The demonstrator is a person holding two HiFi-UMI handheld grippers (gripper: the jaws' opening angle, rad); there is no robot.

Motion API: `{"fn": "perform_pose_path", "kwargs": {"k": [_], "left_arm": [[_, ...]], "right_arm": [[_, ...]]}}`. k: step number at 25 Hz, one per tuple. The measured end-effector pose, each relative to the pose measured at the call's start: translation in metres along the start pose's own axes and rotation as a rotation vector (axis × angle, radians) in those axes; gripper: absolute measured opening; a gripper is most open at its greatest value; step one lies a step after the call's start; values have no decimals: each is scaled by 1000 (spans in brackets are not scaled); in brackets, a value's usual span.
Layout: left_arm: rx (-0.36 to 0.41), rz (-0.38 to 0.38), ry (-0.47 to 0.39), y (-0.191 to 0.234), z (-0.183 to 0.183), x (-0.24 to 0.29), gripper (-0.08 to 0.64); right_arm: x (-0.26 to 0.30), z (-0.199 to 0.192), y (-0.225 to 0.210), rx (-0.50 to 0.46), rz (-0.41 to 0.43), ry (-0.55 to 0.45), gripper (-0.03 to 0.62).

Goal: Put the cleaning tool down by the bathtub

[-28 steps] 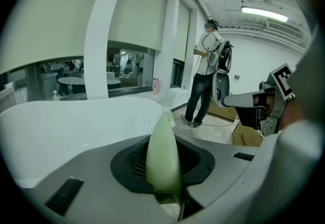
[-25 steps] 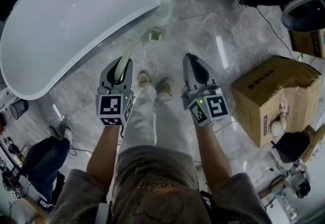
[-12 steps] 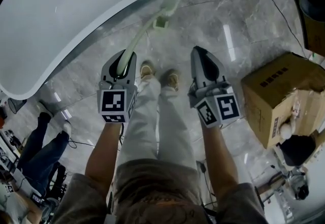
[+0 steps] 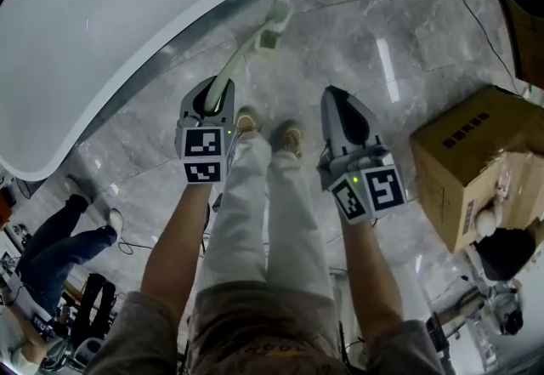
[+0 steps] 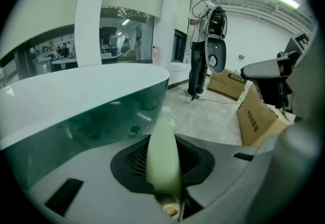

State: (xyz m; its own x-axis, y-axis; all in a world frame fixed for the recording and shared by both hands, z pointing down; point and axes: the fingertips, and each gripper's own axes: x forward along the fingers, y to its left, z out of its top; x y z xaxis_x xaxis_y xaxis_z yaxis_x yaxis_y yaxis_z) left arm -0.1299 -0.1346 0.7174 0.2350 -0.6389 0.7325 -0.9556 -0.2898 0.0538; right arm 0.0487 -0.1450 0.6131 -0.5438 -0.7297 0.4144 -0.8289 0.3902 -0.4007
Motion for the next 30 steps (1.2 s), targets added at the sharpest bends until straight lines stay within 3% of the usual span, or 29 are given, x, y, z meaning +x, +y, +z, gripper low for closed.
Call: {"fn": "perform_pose_path", "kwargs": {"k": [9, 16, 30], "left_arm": [[26, 31, 132, 5, -31, 65, 92], [36, 55, 298, 8, -65, 113, 92], [192, 55, 528, 7, -104, 174, 89]], "right_arm": [[5, -2, -9, 16, 0, 6, 0], [7, -9, -14, 30, 16, 31, 0], [15, -23, -42, 73, -10, 68, 0]]}}
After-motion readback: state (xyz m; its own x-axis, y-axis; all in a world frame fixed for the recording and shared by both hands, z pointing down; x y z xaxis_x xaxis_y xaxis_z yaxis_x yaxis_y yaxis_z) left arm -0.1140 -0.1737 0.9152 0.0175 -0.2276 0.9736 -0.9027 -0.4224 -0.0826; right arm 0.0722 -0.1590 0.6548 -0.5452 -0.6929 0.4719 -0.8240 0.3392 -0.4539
